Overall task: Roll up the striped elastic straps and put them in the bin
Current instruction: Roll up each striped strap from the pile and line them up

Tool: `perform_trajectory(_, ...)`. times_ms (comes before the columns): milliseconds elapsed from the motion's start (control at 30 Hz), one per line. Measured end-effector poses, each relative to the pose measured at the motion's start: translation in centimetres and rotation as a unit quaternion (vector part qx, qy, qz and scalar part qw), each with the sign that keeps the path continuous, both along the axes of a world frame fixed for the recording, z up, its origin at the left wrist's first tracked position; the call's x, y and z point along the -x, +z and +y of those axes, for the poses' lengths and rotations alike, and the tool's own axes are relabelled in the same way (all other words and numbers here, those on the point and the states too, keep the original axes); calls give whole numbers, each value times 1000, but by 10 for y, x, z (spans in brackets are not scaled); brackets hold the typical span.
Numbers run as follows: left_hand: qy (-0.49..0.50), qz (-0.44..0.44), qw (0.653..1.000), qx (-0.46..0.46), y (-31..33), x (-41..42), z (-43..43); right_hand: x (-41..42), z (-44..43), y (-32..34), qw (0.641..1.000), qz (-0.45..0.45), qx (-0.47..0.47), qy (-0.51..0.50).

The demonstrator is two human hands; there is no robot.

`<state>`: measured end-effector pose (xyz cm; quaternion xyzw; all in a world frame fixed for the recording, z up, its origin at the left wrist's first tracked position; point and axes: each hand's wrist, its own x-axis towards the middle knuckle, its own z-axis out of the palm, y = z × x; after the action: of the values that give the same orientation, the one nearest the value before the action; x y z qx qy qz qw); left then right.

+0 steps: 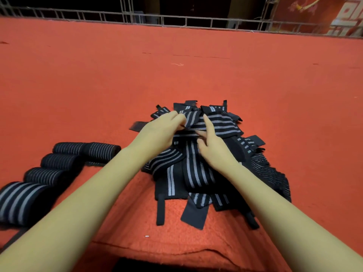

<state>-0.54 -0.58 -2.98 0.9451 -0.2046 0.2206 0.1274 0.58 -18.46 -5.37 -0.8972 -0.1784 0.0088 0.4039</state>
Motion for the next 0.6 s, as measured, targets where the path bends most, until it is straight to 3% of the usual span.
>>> perform_trajectory(67, -27, 5, 1000, 12, -4, 14, -7, 5, 2, 6, 990, 48, -131, -2)
perform_trajectory(167, -94, 9, 995, 16, -11, 41, -20, 14, 2, 20, 925, 175, -334, -38)
perform_trajectory(233, -105, 17, 994, 5, -13, 57, -26, 23, -2, 26, 898, 203, -389, -30)
perform_trajectory(333, -76, -5, 997, 28, -14, 72, -26, 36, -9, 28, 933, 164, -321, 0)
perform_trajectory(467, 49, 39, 988, 142, -18, 67, -7, 53, -11, 25, 956, 171, -236, -14)
perform_trajectory(600, 137, 149, 975, 97, -40, 63, 6, 64, -18, 21, 948, 198, -245, -52)
